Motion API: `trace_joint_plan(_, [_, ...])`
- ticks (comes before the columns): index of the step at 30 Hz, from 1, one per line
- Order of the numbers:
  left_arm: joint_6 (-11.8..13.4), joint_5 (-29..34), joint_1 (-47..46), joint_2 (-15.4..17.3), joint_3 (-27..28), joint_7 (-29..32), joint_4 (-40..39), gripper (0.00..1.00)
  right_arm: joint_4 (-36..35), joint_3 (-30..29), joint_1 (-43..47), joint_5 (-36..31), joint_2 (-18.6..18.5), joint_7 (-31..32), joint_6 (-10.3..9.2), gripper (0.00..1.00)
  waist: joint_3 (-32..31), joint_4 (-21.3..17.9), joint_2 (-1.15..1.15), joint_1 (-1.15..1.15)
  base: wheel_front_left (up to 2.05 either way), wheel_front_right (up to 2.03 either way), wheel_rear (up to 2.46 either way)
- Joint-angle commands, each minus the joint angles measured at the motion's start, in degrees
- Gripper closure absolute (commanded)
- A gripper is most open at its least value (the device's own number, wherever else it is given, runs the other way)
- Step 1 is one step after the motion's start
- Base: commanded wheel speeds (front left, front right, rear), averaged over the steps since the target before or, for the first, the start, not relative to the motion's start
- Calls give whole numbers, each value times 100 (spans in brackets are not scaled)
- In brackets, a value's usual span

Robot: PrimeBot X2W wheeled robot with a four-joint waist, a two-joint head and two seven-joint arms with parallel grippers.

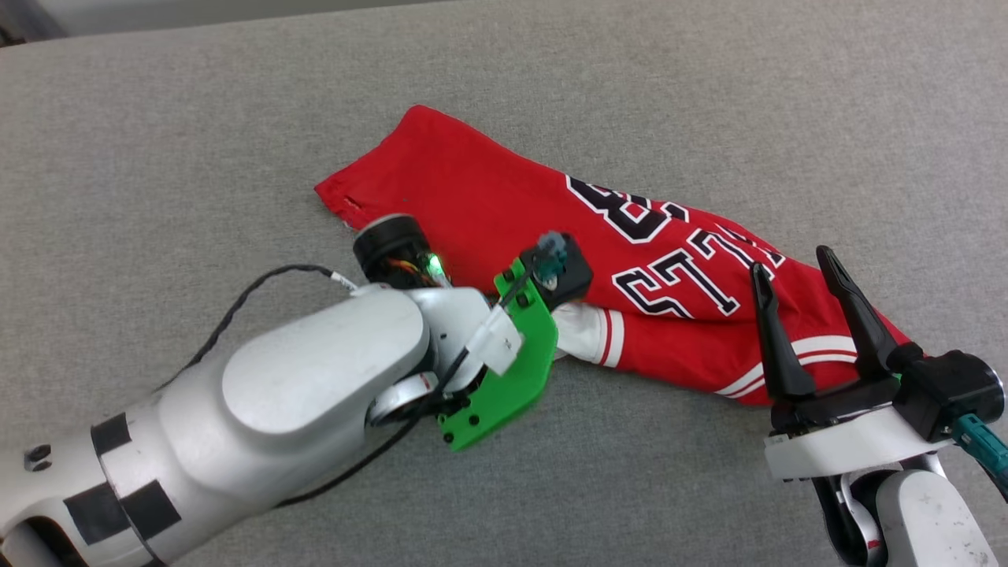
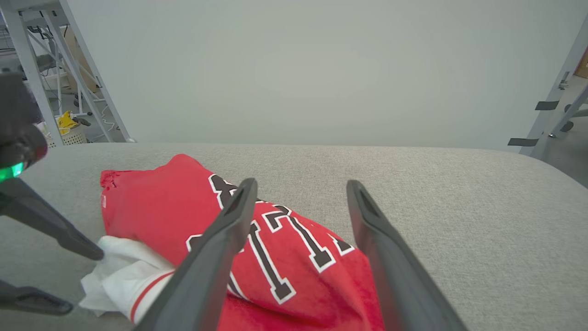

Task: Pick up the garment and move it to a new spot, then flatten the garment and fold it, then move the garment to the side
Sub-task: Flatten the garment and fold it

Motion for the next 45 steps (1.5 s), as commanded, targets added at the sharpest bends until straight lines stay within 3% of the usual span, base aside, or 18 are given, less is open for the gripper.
trace_joint_plan(1, [-15, 79, 189, 73, -2, 172, -98, 0, -31, 15, -127, -36, 34, -52, -4, 0, 259, -180, 0, -1, 0, 0, 0])
trace_joint_plan(5, [-15, 412, 357, 147, -3, 443, -183, 0, -43, 26, -257, -35, 83, -52, -4, 0, 468, -241, 0, -1, 0, 0, 0])
trace_joint_plan(12, [-15, 867, 311, 161, -4, 109, 171, 0, -25, 69, -435, -25, 150, -52, -4, 0, 731, -283, 0, -1, 0, 0, 0])
trace_joint_plan(17, [-15, 969, 414, 152, -4, 210, 399, 0, 31, 126, -488, -23, 175, -52, -4, 0, 772, -279, 0, -1, 0, 0, 0])
trace_joint_plan(18, [-15, 1017, 439, 164, -4, 186, 430, 83, 52, 147, -486, -20, 180, -52, -4, 0, 753, -286, 0, -1, 0, 0, 0])
trace_joint_plan(19, [-15, 1027, 452, 166, -4, 91, 477, 100, 71, 161, -480, -20, 183, -52, -4, 0, 725, -287, 0, -1, 0, 0, 0])
trace_joint_plan(25, [-15, 946, 367, 228, -4, -1093, 532, 100, 186, 99, -247, -6, 116, -52, -4, 0, 246, -40, 0, -1, 0, 0, 0])
trace_joint_plan(32, [-2, 789, 369, 848, 76, -2212, 480, 100, 259, 61, 58, 30, 19, -52, -4, 0, -338, 419, 0, -1, 0, 0, 0])
trace_joint_plan(45, [904, 27, 1866, 2039, 437, -3033, 543, 100, 380, -72, 400, 14, -138, -52, -4, 0, -762, 1002, 0, -1, 0, 0, 0])
